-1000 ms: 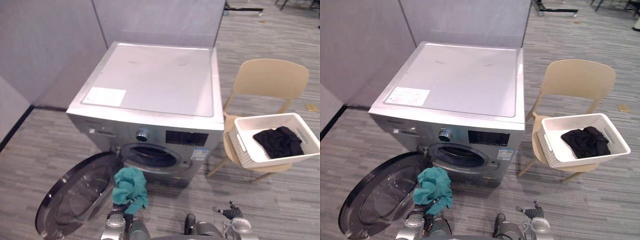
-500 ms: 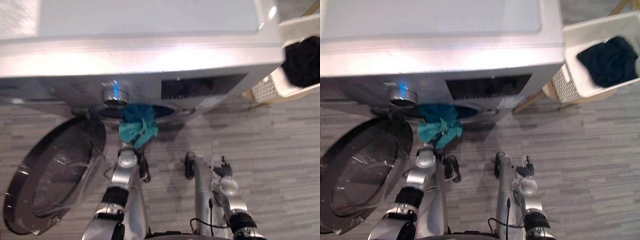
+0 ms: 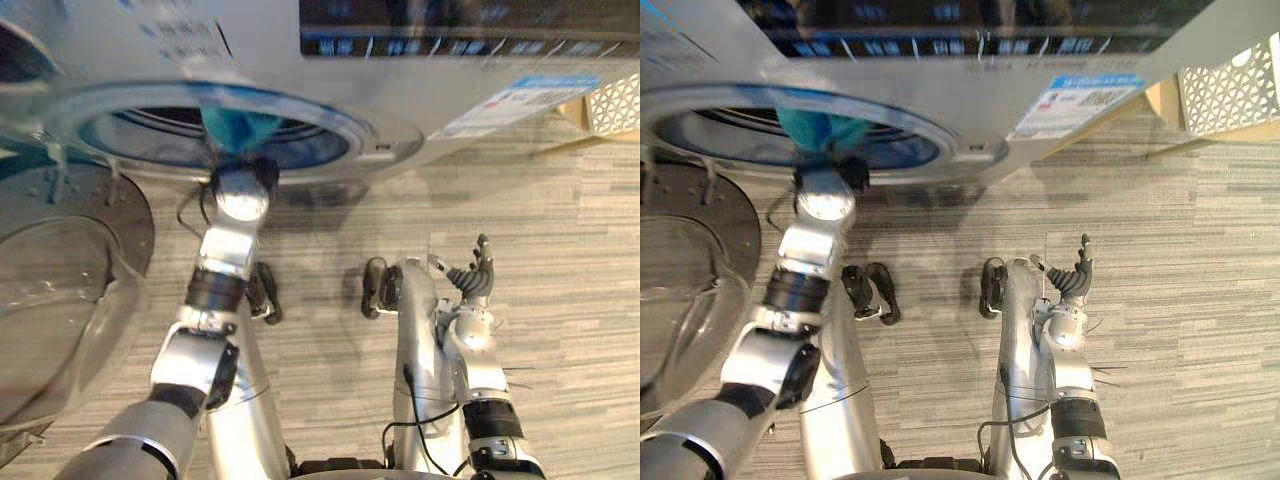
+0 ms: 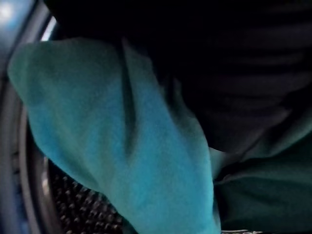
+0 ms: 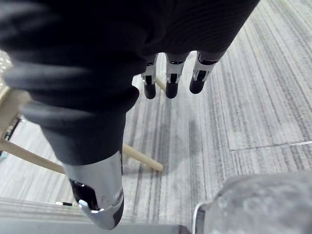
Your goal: Pick up the laundry basket with both hands and put the clothes into the washing machine.
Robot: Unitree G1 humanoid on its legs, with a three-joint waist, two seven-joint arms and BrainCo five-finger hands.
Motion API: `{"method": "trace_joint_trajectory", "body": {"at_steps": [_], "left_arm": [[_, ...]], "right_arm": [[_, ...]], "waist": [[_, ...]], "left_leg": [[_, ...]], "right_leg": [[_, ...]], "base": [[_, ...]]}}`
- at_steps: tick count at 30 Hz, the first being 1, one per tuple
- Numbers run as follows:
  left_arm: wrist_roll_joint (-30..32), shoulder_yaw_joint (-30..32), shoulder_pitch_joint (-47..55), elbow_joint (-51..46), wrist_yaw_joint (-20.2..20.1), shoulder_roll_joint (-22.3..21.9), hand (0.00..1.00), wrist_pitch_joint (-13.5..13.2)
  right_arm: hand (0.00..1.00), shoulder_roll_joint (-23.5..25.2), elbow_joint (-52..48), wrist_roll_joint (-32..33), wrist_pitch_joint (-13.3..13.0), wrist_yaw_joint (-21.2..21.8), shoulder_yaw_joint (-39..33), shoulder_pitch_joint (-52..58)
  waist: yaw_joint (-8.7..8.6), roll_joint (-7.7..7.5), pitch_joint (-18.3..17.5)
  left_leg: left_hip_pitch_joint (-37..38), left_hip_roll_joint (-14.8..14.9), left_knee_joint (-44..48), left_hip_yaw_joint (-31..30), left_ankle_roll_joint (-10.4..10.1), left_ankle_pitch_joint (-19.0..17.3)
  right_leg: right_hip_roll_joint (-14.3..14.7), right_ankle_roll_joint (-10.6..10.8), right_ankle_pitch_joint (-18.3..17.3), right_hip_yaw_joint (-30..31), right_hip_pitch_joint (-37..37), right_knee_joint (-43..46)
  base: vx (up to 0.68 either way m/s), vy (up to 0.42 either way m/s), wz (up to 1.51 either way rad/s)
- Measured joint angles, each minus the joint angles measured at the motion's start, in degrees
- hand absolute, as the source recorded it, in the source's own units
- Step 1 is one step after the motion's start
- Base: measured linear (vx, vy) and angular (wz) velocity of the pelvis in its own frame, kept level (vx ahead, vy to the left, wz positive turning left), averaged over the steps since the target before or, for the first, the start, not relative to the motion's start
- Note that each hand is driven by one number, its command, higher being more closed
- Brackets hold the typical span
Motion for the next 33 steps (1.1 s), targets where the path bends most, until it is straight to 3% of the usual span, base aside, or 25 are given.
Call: {"method": "trace_joint_trajectory", "body": {"at_steps": [2, 6, 14, 21, 27, 30, 33], "left_arm": [[0.9, -0.1, -4.3, 1.7, 0.7, 1.1, 0.00, 0.6], [1.9, -0.8, -10.7, 7.4, -0.2, 2.1, 0.00, 0.8], [4.2, 0.7, -15.6, 17.5, -10.7, 4.1, 0.00, 2.1], [4.8, 6.0, -14.8, 21.5, -14.6, 4.0, 0.00, 2.9], [6.4, 9.6, -9.3, 21.5, -15.8, 3.8, 0.00, 3.3], [5.4, 9.9, -0.3, 19.6, -15.6, 2.6, 0.00, 2.6], [3.9, 9.5, 15.5, 16.6, -15.5, -2.0, 0.00, 1.9]], "right_arm": [[0.00, 0.0, -1.0, 0.0, -1.3, 0.2, 0.3, 0.1], [0.00, 0.0, -2.0, 0.1, -2.5, 1.6, 0.3, 0.1], [0.00, -0.2, -1.9, 1.4, -3.6, 4.7, -0.6, 0.1], [0.00, -0.2, 2.1, 2.4, -3.0, 6.5, -1.6, 0.0], [0.00, 0.1, 8.1, 2.4, 0.5, 8.7, -1.0, 1.1], [0.00, 0.1, 8.1, 2.4, 1.0, 8.8, -1.0, 2.7], [0.00, 0.2, 8.2, 2.3, 1.6, 9.1, -0.8, 6.1]], "waist": [[-0.54, -0.82, 0.4], [-1.29, -0.96, 0.4], [-1.45, -1.29, 0.4], [-0.90, -1.52, 0.3], [0.16, -2.15, -0.5], [0.14, -2.08, -2.1], [0.43, -1.93, -5.0]], "left_leg": [[-1.2, 0.2, 0.9, -0.2, 0.0, 0.0], [-3.6, 0.0, 2.3, -1.0, 0.0, 0.0], [-4.5, -0.4, 3.5, -1.5, -0.1, 0.1], [-1.2, -0.7, 1.0, -1.9, -0.7, 0.7], [7.6, -1.1, -8.5, -1.5, -2.4, 3.2], [13.4, -1.5, -14.1, -1.2, -3.3, 4.2], [22.7, -1.8, -21.6, 0.2, -4.0, 5.2]], "right_leg": [[0.0, -0.2, 0.0, 0.0, -1.3, 0.9], [-0.1, -0.3, -0.1, -0.4, -3.1, 2.2], [-0.6, -0.8, -0.4, -0.6, -4.0, 3.8], [-0.9, -1.1, -0.3, -1.9, 0.1, 1.2], [-0.9, -2.4, 0.6, -4.5, 9.5, -7.4], [-1.0, -2.6, 0.8, -5.7, 15.6, -12.5], [-0.9, -2.9, 1.1, -6.7, 24.6, -19.5]], "base": [[-0.01, -0.043, -0.02], [0.00, 0.000, 0.00], [0.01, -0.007, 0.01], [0.03, -0.014, 0.04], [0.07, -0.055, 0.10], [0.09, -0.069, 0.16], [0.17, -0.060, 0.12]]}}
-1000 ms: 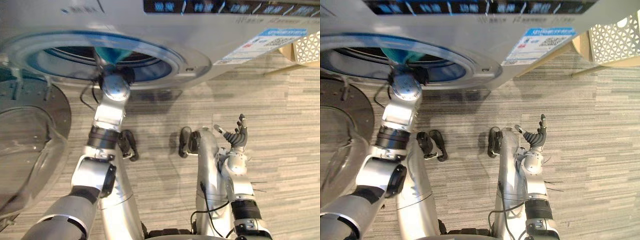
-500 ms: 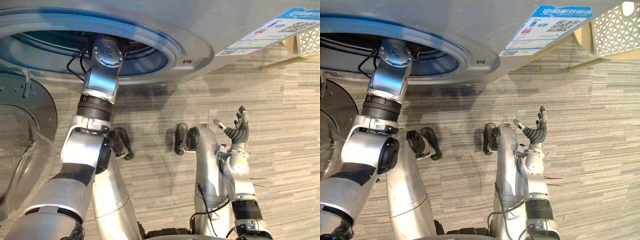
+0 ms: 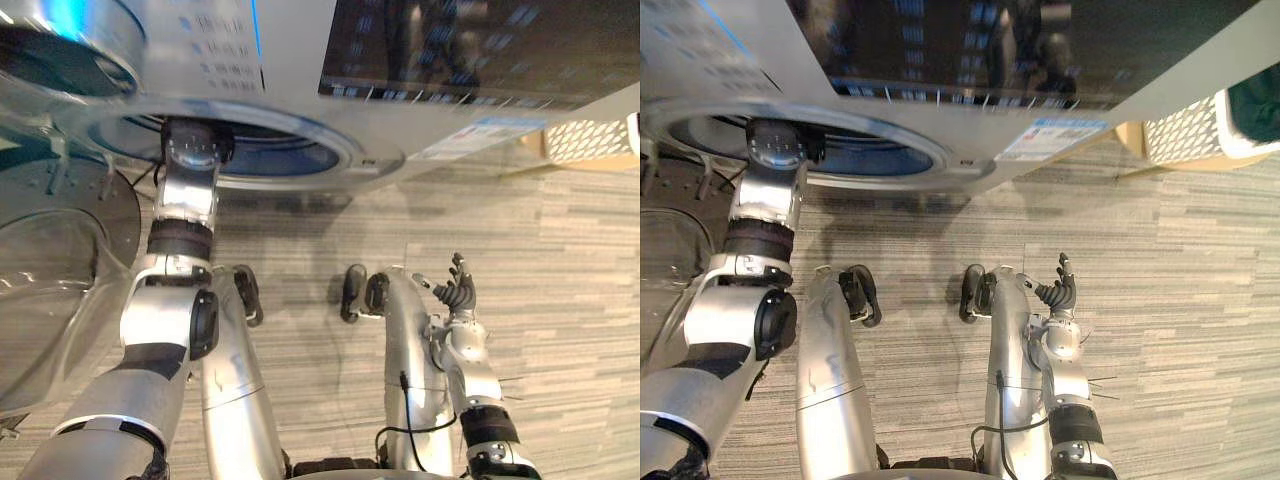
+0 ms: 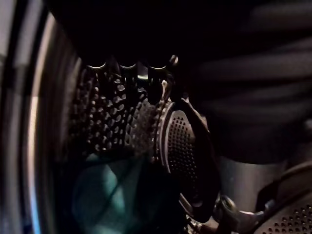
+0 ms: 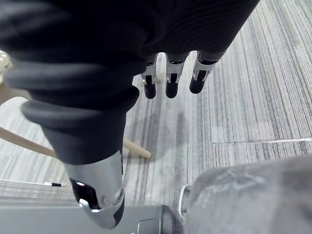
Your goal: Pick up the laundry basket with both hands and put the clothes into the washing machine.
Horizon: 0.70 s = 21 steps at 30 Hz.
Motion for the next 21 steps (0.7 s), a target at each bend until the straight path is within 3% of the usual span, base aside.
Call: {"method": "trace_joint_trajectory", "body": {"at_steps": [4, 9, 10, 12, 16, 19, 21], "left_arm": [[0.1, -1.2, 17.7, -2.2, -0.4, -5.2, 0.00, -0.1], [-0.1, -1.7, 34.0, -1.2, -2.4, -9.7, 0.00, -0.5], [-0.1, -1.8, 37.0, 1.7, -3.3, -10.6, 0.00, -1.0], [0.1, -1.7, 38.9, 5.4, -5.0, -11.0, 0.00, -1.3], [2.1, -1.9, 39.9, 14.0, -8.2, -11.2, 0.00, -2.5], [3.3, -2.2, 39.2, 16.7, -9.1, -10.2, 0.00, -2.7], [4.9, -2.2, 39.2, 17.5, -9.8, -8.8, 0.00, -2.9]], "right_arm": [[0.00, 0.3, 1.5, -0.3, 1.5, 1.0, 0.1, 3.7], [0.00, 0.7, 6.1, -0.8, 2.7, 1.8, -0.1, 6.5], [0.00, 0.8, 8.6, -0.8, 2.7, 2.2, -0.3, 7.2], [0.00, 0.9, 11.4, -0.8, 3.2, 2.4, -1.0, 7.9], [0.00, -0.3, 23.2, -1.4, 3.8, 3.5, -5.0, 8.5], [0.00, -2.2, 30.1, -1.8, 4.0, 3.6, -7.0, 7.8], [0.00, -3.6, 32.3, -1.9, 4.0, 3.8, -7.9, 7.3]], "waist": [[0.88, 0.26, -2.6], [1.54, 1.60, -6.6], [1.67, 2.60, -8.4], [1.72, 3.62, -10.1], [1.19, 6.01, -15.3], [1.02, 7.07, -16.1], [-0.42, 7.19, -16.2]], "left_leg": [[13.3, -0.8, -10.4, 2.5, -0.5, 1.7], [30.4, -1.8, -25.3, 7.5, -0.1, 5.2], [35.1, -1.8, -30.0, 9.7, 0.2, 6.4], [39.7, -2.1, -34.9, 12.0, 0.3, 7.7], [50.1, -5.4, -50.0, 16.9, 0.3, 13.3], [55.3, -7.2, -57.5, 19.3, 0.1, 16.3], [58.1, -7.6, -59.3, 19.7, -0.2, 16.6]], "right_leg": [[0.0, 0.7, 1.6, -0.4, 12.4, -9.6], [0.7, 2.3, 6.7, -0.2, 28.1, -25.5], [1.3, 2.9, 9.1, 0.4, 32.3, -31.4], [1.7, 3.5, 11.7, 1.3, 36.4, -37.3], [1.8, 4.6, 19.0, 4.4, 44.2, -52.9], [2.2, 4.9, 23.2, 6.4, 48.9, -60.9], [2.8, 4.9, 24.2, 7.2, 51.5, -63.3]], "base": [[0.19, -0.039, 0.07], [0.16, 0.062, -0.15], [0.18, 0.111, -0.42], [0.15, 0.112, -0.45], [0.12, 0.066, -0.41], [0.11, 0.037, -0.37], [0.07, 0.017, -0.28]]}}
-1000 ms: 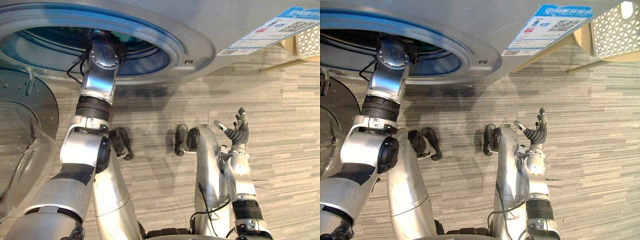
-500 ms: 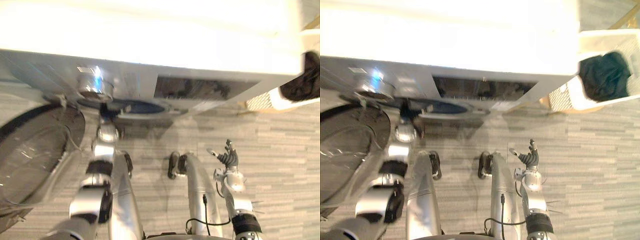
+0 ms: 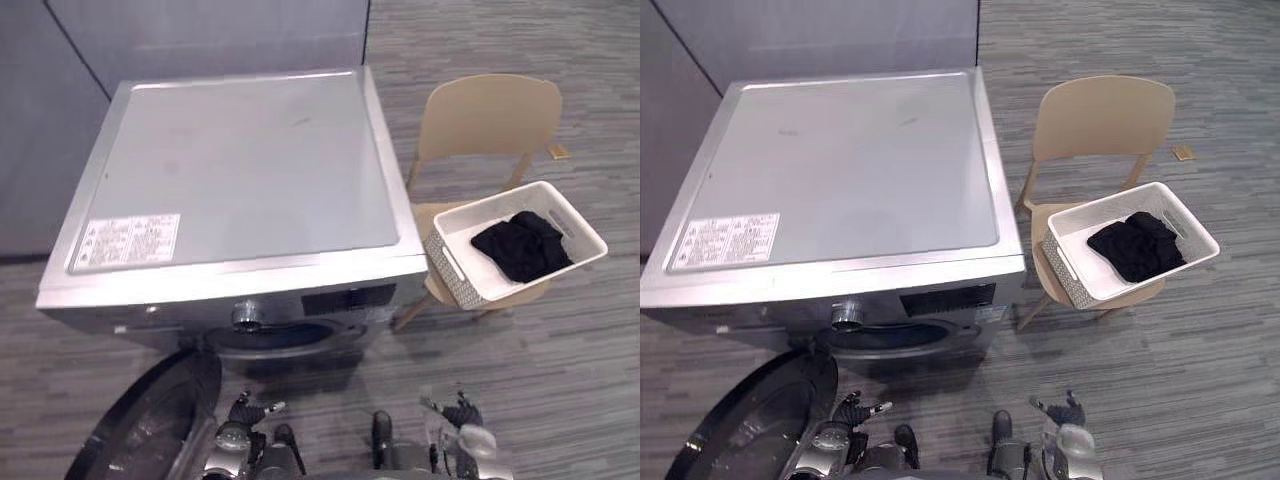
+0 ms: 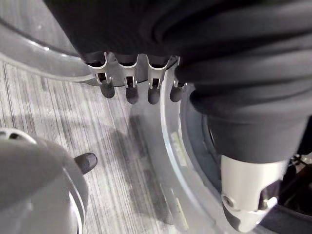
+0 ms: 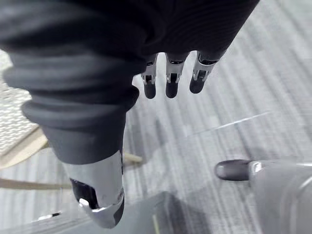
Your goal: Pick up the laundry basket with both hands and put the clothes into the washing machine.
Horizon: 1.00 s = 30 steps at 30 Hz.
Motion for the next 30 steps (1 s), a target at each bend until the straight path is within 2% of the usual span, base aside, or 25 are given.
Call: {"method": "trace_joint_trajectory", "body": {"at_steps": [5, 7, 9, 10, 11, 12, 13, 14, 15, 16, 17, 18, 19, 20, 21, 22, 24, 25, 26, 27, 28, 29, 30], "left_arm": [[1.0, 0.0, 0.1, 1.4, -0.3, 1.7, 0.00, -0.6], [0.9, 0.0, 0.3, 1.6, -0.2, 2.4, 0.00, -0.8], [0.9, 0.0, 0.6, 1.6, -0.1, 2.5, 0.00, -0.9], [0.4, 0.4, 0.8, 1.5, 0.1, 2.4, 0.00, -0.9], [-0.3, 0.7, 1.0, 1.4, 0.1, 1.5, 0.00, -0.9], [-0.4, 0.6, 1.2, 1.2, 0.1, 1.3, 0.00, -1.0], [-0.7, 0.6, 1.3, 1.3, 0.1, 1.3, 0.00, -0.9], [-0.7, 0.3, 1.3, 1.2, 0.2, 1.3, 0.00, -0.9], [-0.7, -0.1, 1.5, 1.2, 0.3, 1.4, 0.00, -0.9], [-0.7, -0.4, 1.5, 1.2, 0.6, 1.3, 0.00, -1.0], [-0.7, -0.6, 1.4, 1.1, 1.0, 1.3, 0.00, -1.1], [-0.7, -0.6, 1.3, 1.0, 1.0, 1.4, 0.00, -1.1], [-0.8, -0.8, 1.4, 1.0, 1.1, 1.2, 0.00, -1.2], [-0.8, -1.1, 1.3, 1.1, 1.0, 0.0, 0.00, -1.3], [-0.8, -1.0, 1.1, 1.0, 1.1, -0.6, 0.00, -1.4], [-1.4, -1.0, 0.9, 0.1, 1.1, -1.6, 0.00, -2.0], [-3.4, -1.4, 1.1, -1.8, 1.3, -2.2, 0.00, -2.4], [-3.8, -1.6, 1.1, -2.5, 1.5, -2.2, 0.00, -2.5], [-4.2, -1.0, 1.3, -2.7, 1.8, -2.2, 0.00, -2.5], [-4.5, -0.9, 1.8, -2.4, 2.1, -2.3, 0.00, -2.5], [-4.7, -1.0, 2.0, -1.3, 2.3, -2.6, 0.00, -2.5], [-4.7, -0.9, 1.2, -1.0, 2.2, -2.6, 0.00, -3.0], [-4.8, -0.4, 1.2, -1.1, 2.1, -3.2, 0.00, -2.9]], "right_arm": [[0.00, -1.6, 0.8, -0.4, -0.2, 0.8, -0.2, -1.2], [0.00, -1.6, 0.9, -0.4, -0.2, 0.8, -0.1, -2.5], [0.00, -1.7, 0.8, -0.4, -0.2, 0.8, 0.2, -3.9], [0.00, -1.5, 0.7, -0.4, -0.3, 0.7, 0.6, -5.3], [0.00, -1.8, 0.6, -0.3, -0.3, 0.4, 1.0, -6.7], [0.00, -1.7, 0.7, -0.3, -0.3, 0.2, 1.4, -7.4], [0.00, -1.5, 0.6, -0.3, -0.4, 0.0, 2.3, -8.1], [0.00, -1.5, 0.7, -0.3, -0.4, -0.5, 2.6, -8.0], [0.00, -1.5, 0.7, -0.3, -0.4, -0.6, 2.8, -7.8], [0.00, -1.9, 0.8, -0.4, -0.4, -0.7, 3.7, -7.4], [0.00, -2.3, 0.9, -0.4, -0.3, -0.7, 4.6, -6.5], [0.00, -2.6, 1.0, -0.4, -0.3, -0.7, 5.1, -6.2], [0.00, -2.8, 1.4, -0.4, -0.1, -1.0, 5.3, -6.1], [0.00, -3.3, 1.4, -0.4, -0.1, -1.7, 5.9, -6.6], [0.00, -3.7, 1.4, -0.4, -0.1, -2.0, 6.1, -7.0], [0.00, -4.2, 1.4, -0.4, -0.1, -2.6, 6.1, -7.8], [0.00, -4.7, 2.4, -0.4, 0.0, -2.9, 6.0, -7.3], [0.00, -4.7, 2.3, -0.4, -0.1, -3.0, 6.0, -7.1], [0.00, -5.0, 2.3, -0.5, -0.3, -3.0, 6.0, -7.0], [0.00, -5.0, 2.2, -0.5, -0.3, -2.9, 6.4, -6.6], [0.00, -5.1, 1.9, -0.5, -0.3, -3.0, 6.9, -6.3], [0.00, -5.3, 2.1, -0.5, 0.0, -3.1, 6.5, -5.7], [0.00, -5.9, 2.4, -0.5, 0.3, -3.1, 6.2, -5.8]], "waist": [[-0.06, -0.07, -0.1], [-0.01, -0.11, 0.0], [0.03, -0.20, 0.1], [-0.08, -0.26, 0.4], [0.08, 1.49, 0.9], [0.15, 1.84, 1.1], [0.16, 1.68, 1.4], [0.19, 1.49, 1.4], [0.16, 1.46, 1.5], [0.06, 1.67, 1.7], [0.07, 1.97, 2.0], [0.20, 2.40, 2.3], [0.14, 3.20, 2.7], [0.15, 3.48, 3.8], [0.16, 3.68, 4.2], [0.66, 3.72, 5.3], [2.70, 4.21, 6.8], [3.42, 4.60, 7.5], [4.09, 4.85, 8.1], [5.17, 5.47, 7.6], [6.11, 6.84, 7.1], [5.88, 6.95, 7.7], [5.89, 7.27, 7.8]], "left_leg": [[2.9, -0.3, -1.2, 4.6, 0.0, 0.0], [3.2, -0.3, -1.2, 8.1, 0.0, -0.1], [3.3, -0.1, -1.0, 12.1, 0.1, -0.5], [3.6, 0.5, -0.8, 17.4, 0.4, -1.1], [4.5, 2.4, -1.0, 21.7, 0.4, -1.4], [5.1, 3.3, -0.9, 23.6, 0.0, -1.5], [6.8, 3.9, 0.4, 28.6, -1.3, -2.0], [8.5, 4.5, 2.9, 32.7, -2.9, -3.4], [9.4, 5.2, 4.6, 34.1, -3.6, -4.1], [10.9, 7.9, 10.1, 34.7, -4.6, -5.9], [10.4, 12.6, 19.9, 33.2, -3.1, -7.7], [9.5, 15.5, 26.0, 31.6, -0.3, -7.8], [6.2, 20.0, 37.1, 25.8, 9.0, -5.3], [1.1, 18.5, 42.9, 15.2, 7.9, -6.6], [-1.4, 15.9, 43.6, 10.5, 5.9, -8.1], [-5.9, 9.9, 42.6, 3.3, 3.3, -10.7], [-9.9, 5.4, 36.5, -1.6, 3.7, -11.1], [-12.3, 2.6, 27.4, -3.9, 3.4, -10.7], [-13.0, 0.5, 18.4, -5.1, 2.6, -5.9], [-12.2, 0.5, 16.2, -5.3, 2.6, -4.2], [-11.9, 0.8, 15.3, -4.0, 3.0, -4.2], [-14.1, 0.1, 19.2, -4.0, 3.5, -5.3], [-16.0, -0.3, 20.3, -4.2, 3.9, -5.5]], "right_leg": [[0.6, -0.1, 2.6, 4.7, 0.5, -2.5], [1.3, -0.1, 4.2, 8.6, -1.5, -2.6], [2.2, -0.6, 7.1, 8.7, -4.2, -3.8], [1.6, -4.3, 5.7, 1.2, -5.0, -5.1], [-0.1, -8.7, 1.2, -13.6, -6.1, -3.7], [-1.4, -10.2, 0.2, -21.2, -6.5, -2.0], [-4.8, -11.6, -0.8, -32.6, -7.6, 2.3], [-6.4, -11.3, -0.6, -36.3, -8.0, 5.8], [-6.4, -10.9, -0.3, -35.5, -8.6, 7.4], [-5.4, -10.3, -0.3, -32.1, -9.9, 10.8], [-3.6, -9.2, -0.9, -29.3, -10.4, 12.7], [-2.2, -9.0, -1.1, -28.0, -10.2, 12.9], [1.0, -9.1, -1.2, -25.1, -9.5, 11.7], [3.2, -9.1, -1.3, -22.1, -7.9, 7.9], [3.7, -9.0, -1.3, -21.0, -7.3, 6.1], [4.2, -8.9, -0.9, -19.1, -6.0, 4.2], [5.4, -7.9, 1.1, -17.7, -2.1, 1.8], [6.3, -7.9, 1.1, -15.0, 0.1, 0.1], [7.2, -7.4, 1.2, -12.1, 1.7, -2.4], [7.7, -6.4, 0.7, -10.4, 2.7, -3.4], [6.9, -8.5, -0.3, -9.5, 1.0, 4.1], [6.0, -5.8, -3.9, -8.2, 3.9, 1.3], [5.9, -4.9, -4.0, -8.2, 5.2, -1.7]], "base": [[-0.02, 0.021, -0.57], [-0.11, 0.003, -1.02], [-0.14, -0.031, -1.23], [-0.14, -0.044, -1.78], [-0.11, -0.039, -1.94], [-0.08, -0.067, -2.15], [0.04, -0.095, -2.18], [0.07, -0.130, -2.13], [0.14, -0.207, -2.02], [0.18, -0.275, -1.86], [0.19, -0.278, -1.83], [0.16, -0.235, -1.78], [0.14, -0.158, -1.87], [0.11, -0.112, -1.82], [0.16, -0.043, -1.82], [0.14, 0.006, -1.58], [0.19, 0.058, -1.67], [0.21, 0.110, -1.76], [0.25, 0.115, -1.64], [0.24, 0.070, -1.47], [0.38, 0.092, -0.59], [0.34, 0.103, -0.06], [0.32, 0.123, 0.46]]}}
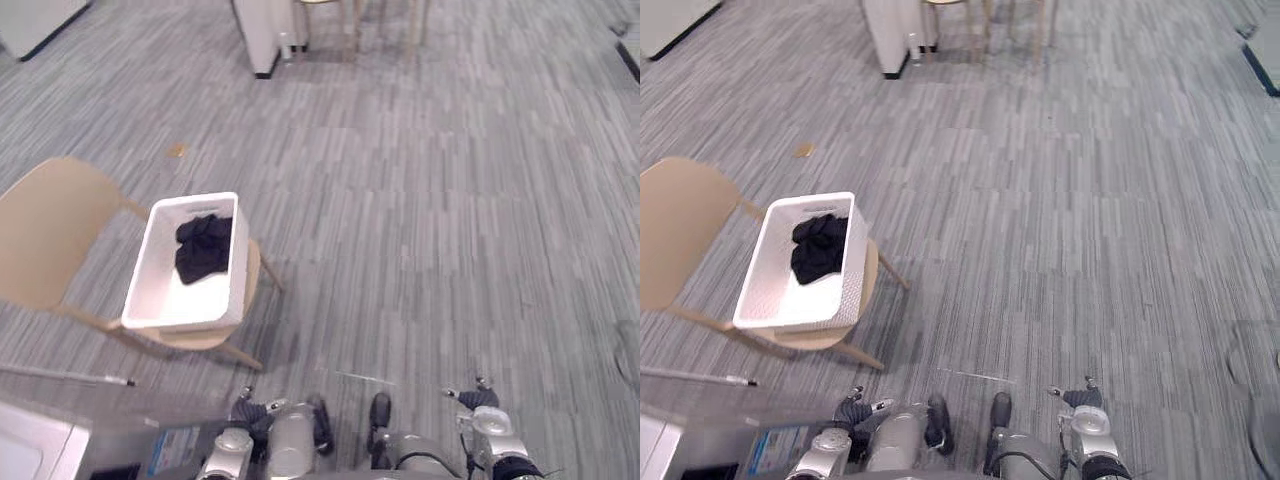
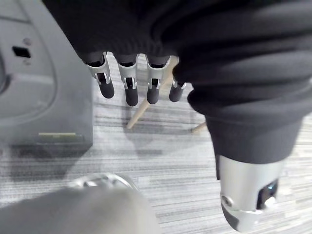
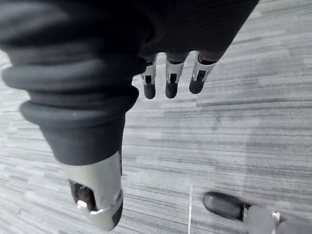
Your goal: Pick up the laundry basket with both hands and put the clothes into the washing machine.
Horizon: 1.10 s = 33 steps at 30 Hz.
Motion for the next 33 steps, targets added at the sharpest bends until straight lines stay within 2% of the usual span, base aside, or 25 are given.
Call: {"method": "trace_joint_trajectory", "body": {"at_steps": [1, 2, 3, 4, 5, 6, 7, 8, 9, 10, 11, 12, 14, 16, 17, 18, 19, 20, 21, 22, 23, 25, 29, 31, 33], "left_arm": [[0.0, 0.4, 0.1, 0.1, 0.0, 0.0, 0.00, 0.0], [0.0, 1.3, 0.7, 0.6, 0.0, -0.2, 0.00, 0.3], [0.0, 2.2, 2.4, 0.6, 0.0, -0.3, 0.00, 0.6], [-0.2, 2.5, 3.5, 0.8, 0.0, -0.1, 0.00, 0.7], [-0.4, 2.9, 4.7, 0.9, 0.1, 0.1, 0.00, 0.7], [-1.0, 3.0, 5.3, 1.1, 0.1, 1.0, 0.00, 0.9], [-1.2, 2.6, 5.4, 1.0, 0.1, 1.9, 0.00, 1.0], [-1.2, 2.4, 5.5, 1.0, 0.1, 2.2, 0.00, 1.0], [-2.0, 2.4, 5.9, 0.8, 0.2, 2.4, 0.00, 1.0], [-2.5, 2.4, 6.6, 0.0, 0.3, 2.2, 0.00, 1.0], [-2.9, 2.4, 6.6, -0.1, 0.3, 2.0, 0.00, 1.0], [-3.3, 2.5, 6.3, -0.2, 0.5, 1.7, 0.00, 0.9], [-3.4, 2.5, 4.9, -0.4, 0.8, 0.8, 0.00, 0.9], [-3.4, 3.1, 2.4, 0.0, 1.4, -0.5, 0.00, 1.2], [-3.4, 4.0, 1.6, 0.0, 1.4, -0.3, 0.00, 1.1], [-3.4, 4.6, 1.5, 0.0, 1.4, -0.1, 0.00, 1.0], [-3.4, 5.0, 0.9, 0.2, 1.4, -1.3, 0.00, 0.9], [-3.4, 4.9, 0.9, 0.0, 1.3, -3.1, 0.00, 0.5], [-3.4, 4.9, 0.9, 0.0, 1.4, -3.7, 0.00, 0.4], [-3.5, 4.9, 0.9, -0.2, 1.4, -4.3, 0.00, 0.4], [-3.6, 4.9, 0.9, -0.7, 1.5, -4.2, 0.00, 0.4], [-4.1, 4.8, 0.9, -1.2, 1.5, -4.0, 0.00, 0.3], [-4.6, 4.1, 0.7, -1.4, 1.6, -2.5, 0.00, 0.0], [-4.6, 2.7, 0.3, -1.2, 1.8, -1.3, 0.00, 0.1], [-4.5, 1.6, 0.0, -0.4, 1.8, 0.4, 0.00, 0.6]], "right_arm": [[0.00, -0.1, 0.0, 0.0, 0.1, 0.0, -0.1, -0.2], [0.00, 0.2, 0.1, -0.1, 0.1, 0.1, 0.0, -0.2], [0.00, 0.5, 0.3, -0.3, 0.0, 0.1, 0.3, -0.2], [0.00, 0.8, 0.6, -0.8, -0.2, 0.2, 0.6, -0.3], [0.00, 1.6, 0.6, -1.3, -0.5, 0.3, 1.0, -0.2], [0.00, 2.5, 0.6, -1.8, -0.6, 0.4, 1.3, -0.3], [0.00, 3.3, 0.6, -2.0, -0.5, 0.8, 1.3, -0.3], [0.00, 3.5, 0.7, -2.1, -0.3, 0.9, 1.3, -0.2], [0.00, 3.5, 0.7, -2.2, -0.3, 1.3, 1.2, 0.0], [0.00, 3.3, 0.6, -2.2, -0.5, 1.4, 1.2, -0.2], [0.00, 3.3, 0.6, -2.2, -0.5, 1.4, 1.2, -0.5], [0.00, 3.3, 0.4, -2.2, -0.6, 1.5, 1.2, -1.2], [0.00, 3.2, -0.2, -2.2, -0.7, 1.6, 1.2, -1.2], [0.00, 3.1, -2.3, -2.2, -0.6, 1.6, 0.8, 0.1], [0.00, 3.5, -3.4, -2.2, -0.5, 1.5, -0.3, 2.0], [0.00, 3.7, -3.6, -2.1, -0.4, 1.4, -0.9, 2.9], [0.00, 3.5, -3.6, -2.1, 0.1, 1.4, -1.9, 3.1], [0.00, 2.9, -5.2, -2.1, 0.5, 1.0, -2.7, 3.0], [0.00, 3.0, -6.2, -2.1, 0.5, 0.9, -2.9, 3.3], [0.00, 3.3, -8.2, -2.0, 0.3, 0.7, -2.9, 4.2], [0.00, 3.6, -9.9, -2.0, -0.4, 0.5, -2.5, 4.2], [0.00, 3.5, -11.6, -1.9, -1.3, 0.2, -2.2, 3.7], [0.00, 3.4, -11.4, -1.5, -2.4, 0.1, -3.0, 0.9], [0.00, 2.3, -10.3, -1.1, -2.3, 0.1, -3.1, 0.4], [0.00, 2.9, -10.1, -1.0, -2.2, 0.1, -2.9, -0.8]], "waist": [[0.01, -0.06, 0.0], [0.42, 0.15, -0.1], [0.99, -0.20, 0.0], [1.46, -1.24, -0.3], [1.81, -2.11, -1.3], [1.64, -3.70, -1.7], [0.42, -5.13, -1.6], [0.07, -5.48, -1.5], [-0.28, -5.73, -1.4], [-0.50, -5.48, -1.3], [-0.71, -5.28, -1.3], [-1.03, -4.65, -1.1], [-1.10, -3.99, -0.8], [-1.19, -3.62, -0.6], [-1.40, -4.87, -0.7], [-1.69, -5.56, -0.7], [-1.55, -4.03, -0.3], [-1.19, -3.02, -0.3], [-1.19, -3.20, -0.2], [-1.25, -3.56, -0.1], [-1.25, -3.54, -0.4], [-0.95, -4.58, -1.5], [-1.16, -5.88, -1.6], [-1.05, -5.79, -1.9], [-1.05, -6.06, -2.1]], "left_leg": [[-0.8, -1.1, 0.0, -0.1, 0.7, -0.1], [-1.4, -2.1, 0.0, -1.4, 2.8, -1.1], [-0.4, -2.2, 0.3, -1.0, 5.7, -1.1], [1.3, -2.5, 0.8, 0.2, 6.3, -2.3], [2.6, -3.9, 0.4, 0.4, 6.1, -4.4], [4.0, -5.7, 0.3, -0.7, 6.6, -5.4], [6.3, -7.6, -0.1, -2.5, 7.8, -6.4], [7.5, -8.4, -0.3, -3.7, 8.1, -6.9], [11.2, -9.5, -1.4, -5.6, 8.4, -7.5], [14.8, -9.9, -3.4, -7.4, 8.4, -7.5], [16.5, -9.9, -4.7, -8.4, 8.4, -7.5], [19.4, -9.5, -6.8, -10.7, 8.4, -7.5], [21.9, -8.4, -8.4, -14.7, 8.4, -7.5], [22.7, -7.1, -8.7, -20.1, 7.9, -7.7], [22.8, -7.0, -7.6, -24.0, 3.8, -8.9], [23.3, -7.0, -7.0, -25.9, 1.6, -10.3], [23.7, -5.6, -5.9, -28.4, 0.0, -11.6], [22.5, -4.0, -3.8, -29.4, -2.6, -9.9], [21.9, -3.3, -3.1, -29.5, -3.8, -8.8], [21.1, -1.9, -0.9, -29.2, -5.4, -7.0], [20.0, -0.4, 1.3, -28.6, -5.5, -5.3], [17.1, 1.6, 2.3, -24.8, -5.8, -2.2], [12.8, 4.4, -0.2, -10.3, -7.5, 3.9], [11.2, 5.1, -2.7, -1.1, -6.9, 5.2], [11.3, 3.9, -8.0, 0.2, -6.9, 5.2]], "right_leg": [[-0.3, 0.9, 1.5, 0.1, 0.5, -0.8], [-0.8, 2.2, 0.3, -0.4, 1.0, 0.8], [-1.7, 3.6, -4.3, -0.3, 0.4, 7.0], [-2.9, 5.2, -7.5, 0.2, -0.9, 12.1], [-4.3, 9.4, -10.7, 1.4, -4.2, 21.5], [-6.8, 13.9, -11.0, 2.6, -9.8, 36.0], [-9.1, 15.5, -9.3, 2.8, -14.0, 48.3], [-10.0, 15.2, -9.5, 2.7, -15.0, 52.0], [-12.1, 12.6, -10.8, 1.2, -16.0, 55.8], [-13.3, 9.3, -12.3, -0.9, -16.8, 55.2], [-13.3, 7.9, -13.0, -1.8, -17.5, 53.9], [-12.4, 6.0, -14.0, -2.9, -18.9, 49.9], [-9.6, 4.4, -13.4, -0.7, -21.4, 40.9], [-5.7, 4.8, -6.7, 7.7, -23.2, 23.3], [-5.2, 7.0, 1.3, 16.9, -21.1, 9.4], [-6.3, 8.6, 5.4, 19.5, -19.7, 6.4], [-5.5, 9.2, 10.9, 17.2, -18.7, 9.2], [-6.1, 6.3, 7.0, 12.8, -19.1, 15.8], [-7.0, 5.4, 5.1, 10.7, -19.1, 19.0], [-8.5, 3.8, 1.5, 5.9, -17.6, 24.3], [-9.9, 2.9, -1.0, 1.1, -15.1, 26.8], [-11.8, 2.5, -2.4, -4.0, -12.6, 27.2], [-15.5, 2.5, -2.5, -12.5, -5.6, 20.3], [-16.8, 4.2, -1.4, -18.5, -2.1, 15.3], [-16.8, 5.2, -0.7, -21.3, -1.2, 12.9]], "base": [[0.22, 0.121, 0.39], [0.29, 0.143, 0.14], [0.30, 0.154, -0.05], [0.37, 0.157, -0.19], [0.43, 0.165, 0.10], [0.56, 0.165, 0.69], [0.49, 0.111, 0.95], [0.63, 0.058, 1.22], [0.55, 0.022, 0.98], [0.55, 0.013, 0.84], [0.44, -0.016, 0.72], [0.62, -0.076, 0.80], [0.59, -0.139, 0.96], [0.49, -0.247, 1.51], [0.53, -0.329, 1.86], [0.56, -0.377, 2.01], [0.40, -0.329, 1.77], [0.44, -0.402, 1.71], [0.44, -0.428, 2.07], [0.38, -0.397, 2.31], [0.28, -0.299, 2.34], [0.21, -0.232, 2.08], [0.14, -0.068, 1.79], [0.08, 0.063, 1.55], [0.06, 0.121, 0.94]]}}
